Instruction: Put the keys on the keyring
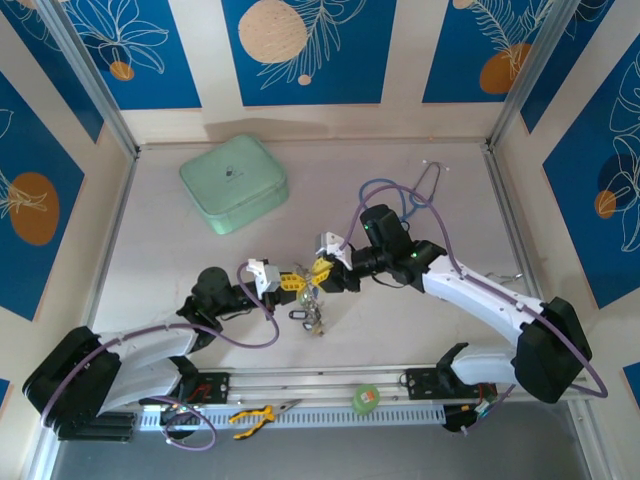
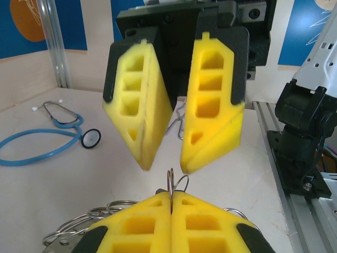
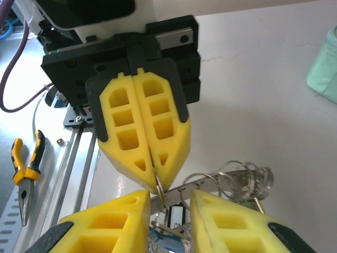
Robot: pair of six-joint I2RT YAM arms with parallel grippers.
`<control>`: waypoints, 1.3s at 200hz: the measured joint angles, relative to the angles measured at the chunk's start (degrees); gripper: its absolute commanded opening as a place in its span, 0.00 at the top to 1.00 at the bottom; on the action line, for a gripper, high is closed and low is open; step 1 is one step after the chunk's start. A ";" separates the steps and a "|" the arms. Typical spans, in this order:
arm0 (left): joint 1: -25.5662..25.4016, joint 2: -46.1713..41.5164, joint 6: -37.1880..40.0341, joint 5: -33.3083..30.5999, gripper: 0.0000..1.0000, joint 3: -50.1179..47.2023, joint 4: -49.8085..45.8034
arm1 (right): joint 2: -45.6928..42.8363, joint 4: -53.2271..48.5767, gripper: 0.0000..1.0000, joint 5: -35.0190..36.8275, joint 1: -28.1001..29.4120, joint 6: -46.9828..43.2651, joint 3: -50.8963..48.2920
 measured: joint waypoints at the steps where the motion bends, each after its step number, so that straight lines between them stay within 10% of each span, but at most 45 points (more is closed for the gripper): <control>1: 0.00 0.00 -0.02 0.00 1.00 0.00 0.00 | 0.04 -0.02 0.75 0.00 0.02 -0.09 0.02; 100: 0.00 0.00 0.00 1.31 1.00 0.00 0.11 | 1.70 -2.16 1.00 -0.11 0.87 -2.32 0.74; 146: 0.00 -0.46 0.42 1.14 0.75 0.37 -1.22 | 1.79 -4.96 1.00 0.09 0.81 -2.60 2.34; 260: 0.00 -7.72 9.90 -0.70 0.83 7.48 -26.88 | 7.06 -26.56 1.00 16.81 7.96 -11.47 18.12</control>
